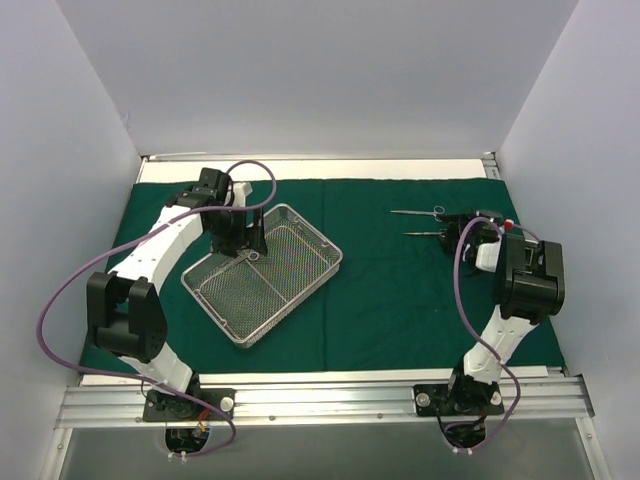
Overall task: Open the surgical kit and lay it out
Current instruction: Place the medical item in the surgical kit, then pick up the medical item from the container.
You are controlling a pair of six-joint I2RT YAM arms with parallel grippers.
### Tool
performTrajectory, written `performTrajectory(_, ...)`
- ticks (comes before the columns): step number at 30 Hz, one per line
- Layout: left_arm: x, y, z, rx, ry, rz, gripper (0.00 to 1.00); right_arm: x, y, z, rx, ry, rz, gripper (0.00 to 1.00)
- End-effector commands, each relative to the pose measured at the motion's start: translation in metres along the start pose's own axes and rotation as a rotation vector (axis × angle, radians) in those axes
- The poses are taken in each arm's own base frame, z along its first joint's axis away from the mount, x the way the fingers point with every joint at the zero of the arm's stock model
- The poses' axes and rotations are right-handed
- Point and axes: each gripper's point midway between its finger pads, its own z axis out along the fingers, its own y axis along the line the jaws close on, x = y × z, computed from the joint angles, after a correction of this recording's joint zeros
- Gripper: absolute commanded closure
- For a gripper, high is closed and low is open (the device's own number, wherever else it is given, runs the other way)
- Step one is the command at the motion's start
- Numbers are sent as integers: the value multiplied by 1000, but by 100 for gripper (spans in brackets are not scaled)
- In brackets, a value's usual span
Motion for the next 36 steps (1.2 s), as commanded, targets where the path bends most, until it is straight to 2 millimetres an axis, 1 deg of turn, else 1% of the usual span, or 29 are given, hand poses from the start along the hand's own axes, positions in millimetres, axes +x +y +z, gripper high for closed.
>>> performTrajectory(1, -17, -6, -8, 23, -54, 13, 6, -5, -43, -9, 225, -23, -60, 47)
performTrajectory(2, -18, -6, -9, 26, -59, 15, 6, -8, -32, -6, 223, -24, -78, 46)
performTrajectory(3, -18, -5, -9, 27, -57, 11, 6, -8, -37, -4, 250, -13, -86, 46)
performTrajectory(4, -18, -6, -9, 29, -58, 12, 6, -6, -43, -6, 296, 3, -89, 45)
performTrajectory(5, -18, -5, -10, 27, -59, 12, 6, -7, -43, -7, 310, 5, -92, 45)
performTrajectory(6, -18, -5, -11, 26, -61, 12, 6, -9, -34, -7, 304, 0, -99, 45)
performTrajectory(8, -17, -5, -11, 27, -63, 10, 6, -8, -38, -11, 350, 17, -125, 43)
performTrajectory(9, -16, -5, -11, 26, -60, 9, 6, -10, -32, -10, 347, 18, -139, 42)
performTrajectory(12, -15, -4, -10, 27, -60, 8, 6, -7, -43, -13, 397, 47, -147, 41)
performTrajectory(13, -14, -4, -10, 28, -57, 9, 6, -3, -48, -15, 413, 62, -144, 41)
performTrajectory(15, -14, -3, -10, 27, -56, 10, 6, 2, -50, -17, 413, 78, -142, 40)
performTrajectory(16, -13, -3, -11, 27, -54, 10, 6, 6, -54, -19, 419, 92, -138, 40)
performTrajectory(21, -11, 0, -10, 17, -52, 13, 6, 11, -52, -33, 429, 115, -163, 39)
performTrajectory(24, -9, 3, -7, 4, -41, 7, 6, 6, -49, -39, 426, 108, -186, 37)
performTrajectory(26, -9, 6, -5, -11, -36, 5, 6, 5, -53, -43, 449, 118, -192, 37)
performTrajectory(29, -12, 7, -2, -13, -41, -19, 6, 5, -57, -43, 468, 137, -222, 37)
performTrajectory(31, -13, 5, -2, 8, -38, -33, 6, 3, -56, -42, 470, 146, -235, 36)
performTrajectory(33, -13, -1, -2, 48, -38, -33, 6, 0, -50, -43, 456, 136, -244, 36)
performTrajectory(36, -12, -2, 0, 61, -21, -20, 6, -2, -47, -47, 461, 143, -261, 36)
